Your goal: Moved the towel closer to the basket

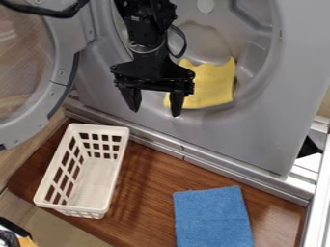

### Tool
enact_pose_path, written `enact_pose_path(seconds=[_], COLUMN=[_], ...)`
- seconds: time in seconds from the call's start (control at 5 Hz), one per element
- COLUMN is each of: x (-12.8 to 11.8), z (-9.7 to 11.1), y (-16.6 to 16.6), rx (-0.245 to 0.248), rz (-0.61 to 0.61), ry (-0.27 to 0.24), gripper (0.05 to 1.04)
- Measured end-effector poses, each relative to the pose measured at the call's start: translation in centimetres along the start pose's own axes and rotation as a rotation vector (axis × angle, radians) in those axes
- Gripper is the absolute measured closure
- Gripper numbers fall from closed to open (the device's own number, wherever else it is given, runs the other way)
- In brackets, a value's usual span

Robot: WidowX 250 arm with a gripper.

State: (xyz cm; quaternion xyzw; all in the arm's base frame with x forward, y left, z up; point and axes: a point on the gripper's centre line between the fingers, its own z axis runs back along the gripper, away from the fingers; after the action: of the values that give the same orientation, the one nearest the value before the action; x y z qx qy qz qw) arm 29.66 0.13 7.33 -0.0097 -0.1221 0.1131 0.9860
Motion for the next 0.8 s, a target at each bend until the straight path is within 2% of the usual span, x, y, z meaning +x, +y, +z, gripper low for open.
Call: enact_pose_path(seconds=[0.2, 0.6, 0.8], x=[-0.7, -4.9, -7.2], z=[-0.9, -3.2, -5.0], y=[0.0, -3.5, -4.9], rx=[0.003, -0.066, -0.092], rz=[0.006, -0.065, -0.116], ry=[0.029, 0.035, 0.047], gripper=[0.085, 0.085, 0.085])
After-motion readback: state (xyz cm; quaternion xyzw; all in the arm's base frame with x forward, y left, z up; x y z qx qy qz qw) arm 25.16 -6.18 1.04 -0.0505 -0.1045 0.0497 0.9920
